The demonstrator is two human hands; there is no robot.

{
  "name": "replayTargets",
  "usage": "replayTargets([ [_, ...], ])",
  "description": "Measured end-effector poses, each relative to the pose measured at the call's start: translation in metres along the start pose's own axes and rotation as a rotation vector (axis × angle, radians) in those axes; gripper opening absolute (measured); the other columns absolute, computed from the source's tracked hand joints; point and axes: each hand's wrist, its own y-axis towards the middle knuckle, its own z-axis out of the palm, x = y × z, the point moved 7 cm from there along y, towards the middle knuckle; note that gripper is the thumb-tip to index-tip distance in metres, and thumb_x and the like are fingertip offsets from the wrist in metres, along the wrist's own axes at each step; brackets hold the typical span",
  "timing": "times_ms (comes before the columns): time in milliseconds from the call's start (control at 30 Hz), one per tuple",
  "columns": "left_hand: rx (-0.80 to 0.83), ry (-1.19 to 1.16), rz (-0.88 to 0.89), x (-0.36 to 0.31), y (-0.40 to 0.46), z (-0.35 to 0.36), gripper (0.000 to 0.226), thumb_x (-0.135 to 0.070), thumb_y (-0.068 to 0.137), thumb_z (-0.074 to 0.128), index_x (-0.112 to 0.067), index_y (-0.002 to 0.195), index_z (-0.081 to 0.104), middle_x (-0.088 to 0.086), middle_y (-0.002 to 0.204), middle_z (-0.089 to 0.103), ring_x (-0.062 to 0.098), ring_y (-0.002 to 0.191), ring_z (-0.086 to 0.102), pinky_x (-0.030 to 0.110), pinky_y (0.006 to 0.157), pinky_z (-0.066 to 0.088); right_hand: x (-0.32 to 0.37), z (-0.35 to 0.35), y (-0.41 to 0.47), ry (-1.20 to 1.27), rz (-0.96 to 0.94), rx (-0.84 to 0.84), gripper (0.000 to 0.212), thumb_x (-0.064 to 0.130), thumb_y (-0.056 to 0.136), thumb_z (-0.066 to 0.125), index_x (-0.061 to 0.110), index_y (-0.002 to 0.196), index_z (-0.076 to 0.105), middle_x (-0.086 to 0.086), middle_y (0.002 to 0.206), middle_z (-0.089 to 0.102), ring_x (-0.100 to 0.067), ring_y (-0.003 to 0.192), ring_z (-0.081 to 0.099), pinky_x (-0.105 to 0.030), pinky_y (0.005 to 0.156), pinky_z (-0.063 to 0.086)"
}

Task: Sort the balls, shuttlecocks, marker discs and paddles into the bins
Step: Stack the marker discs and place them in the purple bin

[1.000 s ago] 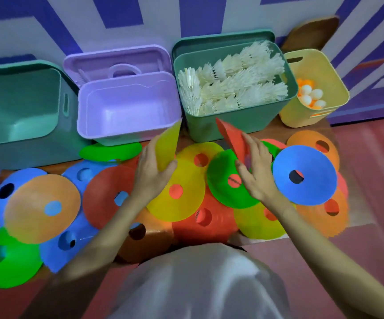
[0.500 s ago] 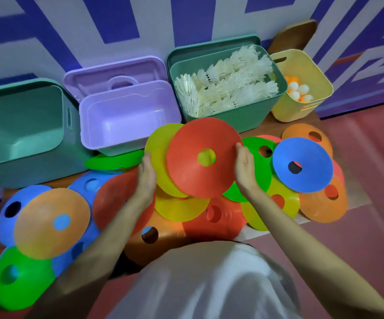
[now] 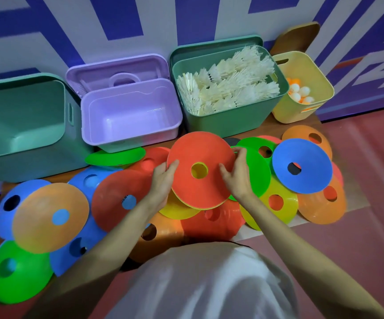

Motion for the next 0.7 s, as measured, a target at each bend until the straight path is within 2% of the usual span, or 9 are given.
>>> replayTargets([
  [100, 0.010, 0.029, 0.026, 0.001, 0.000, 0.005, 0.016, -0.010, 0.096, 0.055, -0.015, 0.108, 0.065, 0.005, 0.097, 0.069, 0.023, 0.093, 0.064, 0.037, 0.085, 0.053, -0.008, -0.003, 0.000, 0.002, 0.039, 0.011, 0.062, 0.011, 0.080, 0.071, 0.011, 0.130, 0.034, -0.003, 0.100, 0.049, -0.018, 0.078, 0.049, -0.034, 0.071, 0.043],
  [200, -0.002, 0.020, 0.069, 0.002, 0.004, 0.004, 0.019, -0.008, 0.098, 0.050, -0.014, 0.112, 0.062, 0.006, 0.102, 0.067, 0.021, 0.094, 0.063, 0.034, 0.083, 0.052, -0.020, -0.010, -0.001, -0.003, 0.032, -0.037, 0.049, 0.025, 0.091, 0.062, 0.010, 0.131, 0.037, -0.004, 0.102, 0.054, -0.019, 0.085, 0.056, -0.032, 0.073, 0.045],
  [300, -0.042, 0.026, 0.136, -0.005, 0.007, -0.004, 0.023, -0.006, 0.100, 0.046, -0.004, 0.119, 0.059, 0.006, 0.102, 0.066, 0.015, 0.089, 0.063, 0.028, 0.080, 0.053, -0.048, -0.014, 0.000, -0.145, 0.073, -0.025, 0.034, 0.019, 0.095, 0.052, 0.004, 0.125, 0.044, -0.012, 0.105, 0.057, -0.028, 0.092, 0.060, -0.037, 0.077, 0.048],
  [400, -0.100, 0.013, 0.142, -0.003, 0.013, -0.015, 0.024, -0.006, 0.100, 0.046, -0.003, 0.121, 0.058, 0.002, 0.100, 0.065, 0.017, 0.090, 0.062, 0.033, 0.084, 0.052, -0.074, -0.022, -0.002, -0.390, 0.107, -0.002, 0.041, 0.019, 0.090, 0.062, -0.001, 0.124, 0.050, -0.019, 0.116, 0.054, -0.032, 0.108, 0.052, -0.041, 0.091, 0.044],
  [467, -0.113, -0.001, 0.134, -0.001, 0.015, -0.020, 0.021, -0.006, 0.100, 0.047, -0.012, 0.117, 0.058, 0.004, 0.103, 0.065, 0.022, 0.097, 0.061, 0.037, 0.089, 0.051, -0.085, -0.035, -0.004, -0.546, 0.168, -0.056, 0.051, 0.015, 0.084, 0.067, -0.004, 0.127, 0.048, -0.024, 0.120, 0.052, -0.038, 0.112, 0.047, -0.043, 0.094, 0.039],
  [533, -0.123, -0.006, 0.134, 0.000, 0.015, -0.021, 0.021, -0.007, 0.100, 0.047, -0.014, 0.116, 0.058, 0.007, 0.106, 0.064, 0.024, 0.099, 0.061, 0.037, 0.089, 0.050, -0.096, -0.046, -0.004, -0.657, 0.234, -0.078, 0.062, 0.011, 0.079, 0.068, -0.007, 0.132, 0.043, -0.028, 0.128, 0.047, -0.044, 0.116, 0.042, -0.047, 0.096, 0.036],
  [633, -0.101, 0.010, 0.137, 0.002, 0.012, -0.013, 0.024, -0.006, 0.100, 0.046, -0.003, 0.121, 0.058, 0.003, 0.098, 0.066, 0.017, 0.088, 0.062, 0.029, 0.080, 0.053, -0.110, -0.051, 0.002, -0.734, 0.287, 0.005, 0.073, 0.014, 0.080, 0.069, -0.006, 0.140, 0.033, -0.026, 0.136, 0.041, -0.045, 0.117, 0.040, -0.048, 0.095, 0.035],
  [700, -0.064, 0.018, 0.137, 0.003, 0.009, -0.004, 0.025, -0.006, 0.100, 0.046, 0.000, 0.121, 0.058, 0.002, 0.096, 0.067, 0.014, 0.084, 0.063, 0.025, 0.076, 0.054, -0.116, -0.052, 0.009, -0.750, 0.307, 0.037, 0.070, 0.015, 0.083, 0.067, -0.006, 0.139, 0.033, -0.026, 0.131, 0.045, -0.044, 0.113, 0.042, -0.047, 0.091, 0.036],
])
